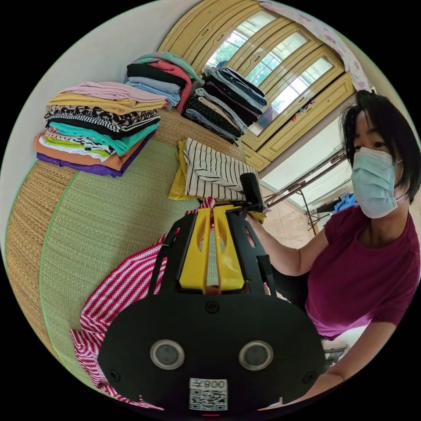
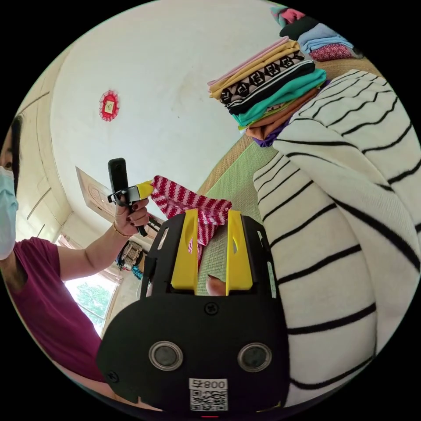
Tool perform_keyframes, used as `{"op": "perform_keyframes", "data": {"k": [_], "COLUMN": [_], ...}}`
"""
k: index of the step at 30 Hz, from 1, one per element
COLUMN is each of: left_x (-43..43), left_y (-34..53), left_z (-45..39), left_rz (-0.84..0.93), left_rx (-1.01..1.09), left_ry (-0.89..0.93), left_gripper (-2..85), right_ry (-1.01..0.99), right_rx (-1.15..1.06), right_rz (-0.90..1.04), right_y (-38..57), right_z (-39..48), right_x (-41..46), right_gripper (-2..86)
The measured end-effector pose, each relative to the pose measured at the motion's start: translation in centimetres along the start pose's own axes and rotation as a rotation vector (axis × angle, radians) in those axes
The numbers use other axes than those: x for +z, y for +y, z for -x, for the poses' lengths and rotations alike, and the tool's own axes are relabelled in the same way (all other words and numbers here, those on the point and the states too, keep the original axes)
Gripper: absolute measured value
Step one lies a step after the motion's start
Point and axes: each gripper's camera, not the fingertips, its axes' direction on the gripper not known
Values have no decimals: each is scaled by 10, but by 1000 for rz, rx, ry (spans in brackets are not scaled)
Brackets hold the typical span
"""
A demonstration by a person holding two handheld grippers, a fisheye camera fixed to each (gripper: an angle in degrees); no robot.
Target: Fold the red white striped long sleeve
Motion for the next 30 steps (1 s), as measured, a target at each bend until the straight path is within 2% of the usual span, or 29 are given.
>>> {"op": "perform_keyframes", "data": {"k": [10, 19, 26, 30], "left_x": [43, 57, 113, 133], "left_y": [-9, -24, -41, -37], "left_z": [-1, 15, 14, 12], "left_rz": [96, 109, 315, 422], "left_rx": [-8, -88, -60, -28], "left_ry": [-8, -20, -111, -246], "left_gripper": [19, 67, 77, 53], "right_ry": [6, -22, 0, 14], "right_rx": [56, 42, 51, 58], "right_rz": [135, 134, 144, 150], "right_y": [-3, -7, -12, -16], "right_z": [-27, -37, -42, -43], "right_x": [25, 31, 35, 37], "right_gripper": [53, 38, 35, 34]}}
